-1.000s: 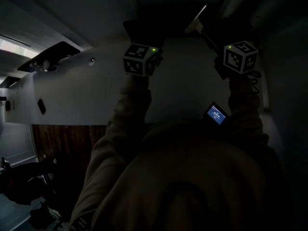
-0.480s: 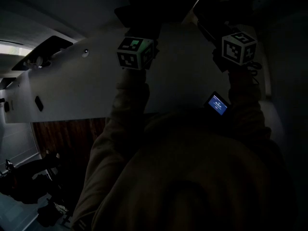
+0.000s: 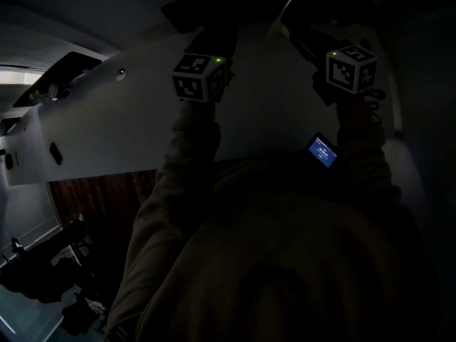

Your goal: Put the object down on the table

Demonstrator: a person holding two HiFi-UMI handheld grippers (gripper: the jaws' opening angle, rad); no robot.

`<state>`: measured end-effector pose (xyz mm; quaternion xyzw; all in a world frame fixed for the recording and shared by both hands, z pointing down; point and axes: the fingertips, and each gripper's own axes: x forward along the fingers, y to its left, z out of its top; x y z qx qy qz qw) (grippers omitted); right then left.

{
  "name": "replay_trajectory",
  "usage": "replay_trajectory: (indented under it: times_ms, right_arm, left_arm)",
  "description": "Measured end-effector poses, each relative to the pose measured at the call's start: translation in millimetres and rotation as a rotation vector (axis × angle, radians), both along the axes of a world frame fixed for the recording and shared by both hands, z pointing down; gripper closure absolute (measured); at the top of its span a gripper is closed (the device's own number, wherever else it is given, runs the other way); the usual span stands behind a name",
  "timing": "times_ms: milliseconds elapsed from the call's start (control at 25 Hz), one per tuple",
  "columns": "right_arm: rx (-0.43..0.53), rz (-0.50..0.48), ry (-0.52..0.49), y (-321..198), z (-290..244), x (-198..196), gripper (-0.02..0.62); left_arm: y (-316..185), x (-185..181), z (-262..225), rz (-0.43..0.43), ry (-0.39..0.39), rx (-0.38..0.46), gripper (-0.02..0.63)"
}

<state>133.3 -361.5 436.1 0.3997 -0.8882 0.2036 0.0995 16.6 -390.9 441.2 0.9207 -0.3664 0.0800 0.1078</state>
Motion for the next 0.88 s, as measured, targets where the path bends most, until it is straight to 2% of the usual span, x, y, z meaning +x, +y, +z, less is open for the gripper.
replay_trajectory:
  times_ms: [880]
  right_arm:
    - [-0.162, -0.008, 0.003, 3, 50, 3, 0.574]
  left_arm:
    - [3, -4, 56, -0.014, 0.003, -0.174, 0.612]
